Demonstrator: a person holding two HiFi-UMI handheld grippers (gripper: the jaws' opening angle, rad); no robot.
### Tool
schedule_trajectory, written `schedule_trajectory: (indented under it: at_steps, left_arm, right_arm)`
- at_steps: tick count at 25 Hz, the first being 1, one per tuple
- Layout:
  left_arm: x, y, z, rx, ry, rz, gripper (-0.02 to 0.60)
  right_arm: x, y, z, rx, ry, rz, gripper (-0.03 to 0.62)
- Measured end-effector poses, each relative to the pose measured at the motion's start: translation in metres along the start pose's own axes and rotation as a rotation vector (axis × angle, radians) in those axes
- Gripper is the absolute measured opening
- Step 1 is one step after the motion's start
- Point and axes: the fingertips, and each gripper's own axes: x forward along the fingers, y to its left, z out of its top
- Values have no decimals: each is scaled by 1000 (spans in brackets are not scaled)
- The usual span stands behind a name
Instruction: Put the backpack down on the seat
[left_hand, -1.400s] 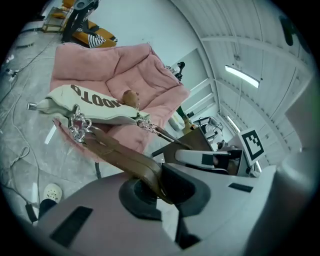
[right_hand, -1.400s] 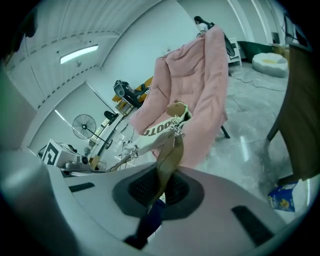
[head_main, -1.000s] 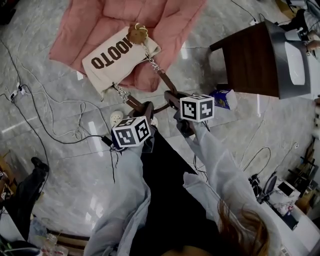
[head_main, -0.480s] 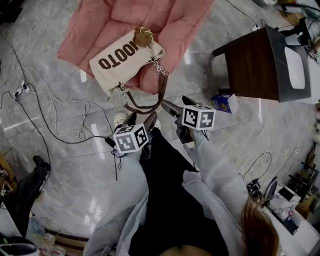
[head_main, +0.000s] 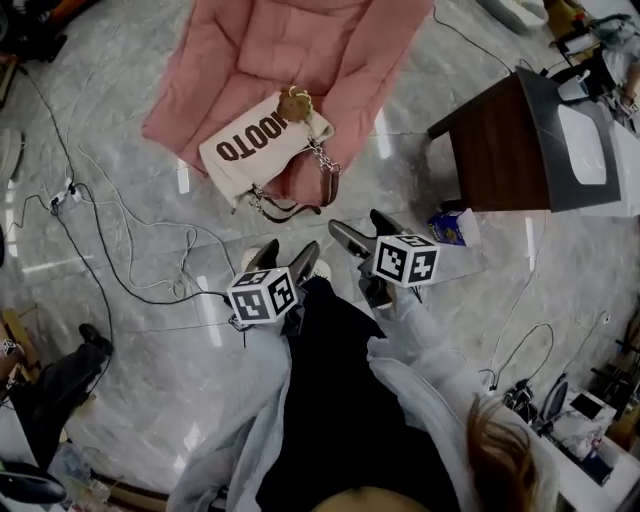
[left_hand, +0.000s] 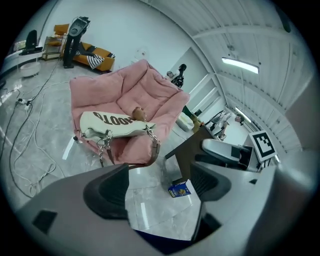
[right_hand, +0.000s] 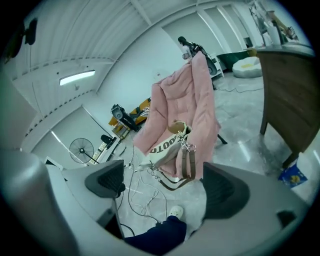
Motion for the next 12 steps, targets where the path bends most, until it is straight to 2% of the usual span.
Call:
schedule_trajectory:
  at_steps: [7, 12]
  left_arm:
    - [-28, -30, 33, 55, -98, -52, 390]
    - [-45, -39, 58, 93, -154, -49, 390]
  right_arm:
    - [-34, 29, 28, -41, -88, 74, 482]
    - [-55, 49, 47, -52, -147, 128, 482]
